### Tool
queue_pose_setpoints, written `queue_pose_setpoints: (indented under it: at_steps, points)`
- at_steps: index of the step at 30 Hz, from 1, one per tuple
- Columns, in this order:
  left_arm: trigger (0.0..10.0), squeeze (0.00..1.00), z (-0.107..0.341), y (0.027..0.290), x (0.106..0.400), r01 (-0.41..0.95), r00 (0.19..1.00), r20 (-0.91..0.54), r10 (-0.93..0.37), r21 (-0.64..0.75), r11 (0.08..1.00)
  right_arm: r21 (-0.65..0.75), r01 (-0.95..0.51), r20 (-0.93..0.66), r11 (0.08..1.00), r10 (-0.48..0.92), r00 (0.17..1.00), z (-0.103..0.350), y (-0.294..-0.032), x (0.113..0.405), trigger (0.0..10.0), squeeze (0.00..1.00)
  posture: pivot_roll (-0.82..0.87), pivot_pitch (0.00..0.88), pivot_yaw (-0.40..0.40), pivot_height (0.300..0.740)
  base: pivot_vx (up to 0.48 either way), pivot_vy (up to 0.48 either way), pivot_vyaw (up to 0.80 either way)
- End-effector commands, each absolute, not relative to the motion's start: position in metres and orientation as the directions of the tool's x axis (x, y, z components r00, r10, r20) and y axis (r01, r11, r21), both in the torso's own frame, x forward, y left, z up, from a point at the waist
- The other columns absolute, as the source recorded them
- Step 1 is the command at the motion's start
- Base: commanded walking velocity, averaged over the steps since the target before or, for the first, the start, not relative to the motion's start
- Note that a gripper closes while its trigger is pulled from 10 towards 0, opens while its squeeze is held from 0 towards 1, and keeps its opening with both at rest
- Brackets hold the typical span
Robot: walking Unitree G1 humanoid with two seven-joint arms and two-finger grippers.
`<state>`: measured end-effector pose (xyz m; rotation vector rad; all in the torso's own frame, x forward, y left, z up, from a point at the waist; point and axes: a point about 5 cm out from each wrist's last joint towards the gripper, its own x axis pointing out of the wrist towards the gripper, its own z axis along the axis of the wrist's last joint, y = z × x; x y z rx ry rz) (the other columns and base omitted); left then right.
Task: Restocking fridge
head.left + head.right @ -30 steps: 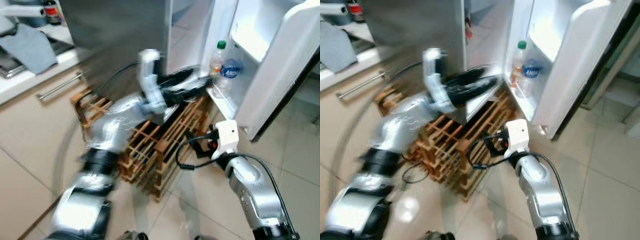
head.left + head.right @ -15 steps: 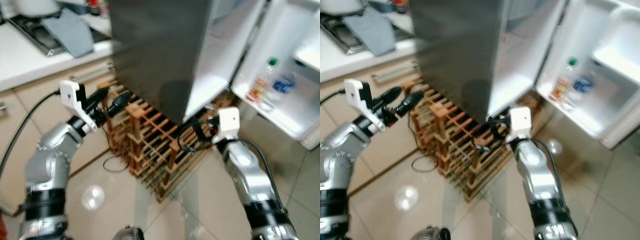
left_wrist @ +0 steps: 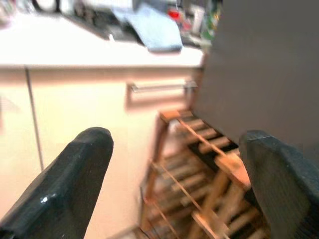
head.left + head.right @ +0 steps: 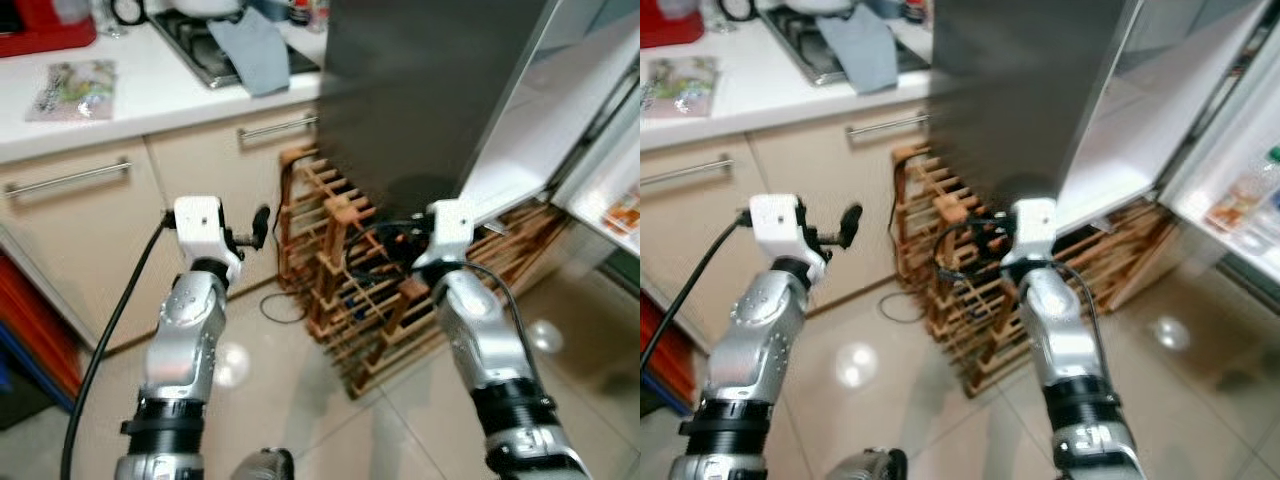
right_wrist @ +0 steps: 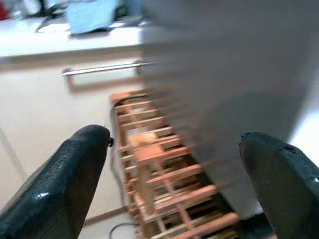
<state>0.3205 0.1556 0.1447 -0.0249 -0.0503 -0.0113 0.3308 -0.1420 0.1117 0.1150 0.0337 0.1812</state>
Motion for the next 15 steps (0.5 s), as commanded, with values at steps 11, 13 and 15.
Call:
queue_pose_setpoints:
  at_steps: [11, 13, 15]
  points:
    - [10.0, 0.00, 0.145, 0.170, 0.326, -0.104, 0.993, 0.049, 0.105, -0.008, 0.995, 0.150, -0.282, 0.011, 0.948, 0.284, 0.959, 0.117, -0.122, 0.336, 10.0, 0.00, 0.04, 0.000, -0.084, 0.740, 0.000, 0.000, 0.54]
    - [10.0, 0.00, 0.145, 0.170, 0.326, -0.111, 0.992, 0.049, 0.112, -0.013, 0.994, 0.148, -0.279, 0.006, 0.949, 0.281, 0.960, 0.115, -0.124, 0.336, 10.0, 0.00, 0.04, 0.000, -0.084, 0.740, 0.000, 0.000, 0.56]
    - [10.0, 0.00, 0.146, 0.170, 0.326, -0.113, 0.992, 0.059, 0.114, -0.009, 0.994, 0.146, -0.280, 0.008, 0.949, 0.282, 0.959, 0.115, -0.124, 0.335, 10.0, 0.00, 0.04, 0.000, -0.088, 0.740, 0.000, 0.000, 0.55]
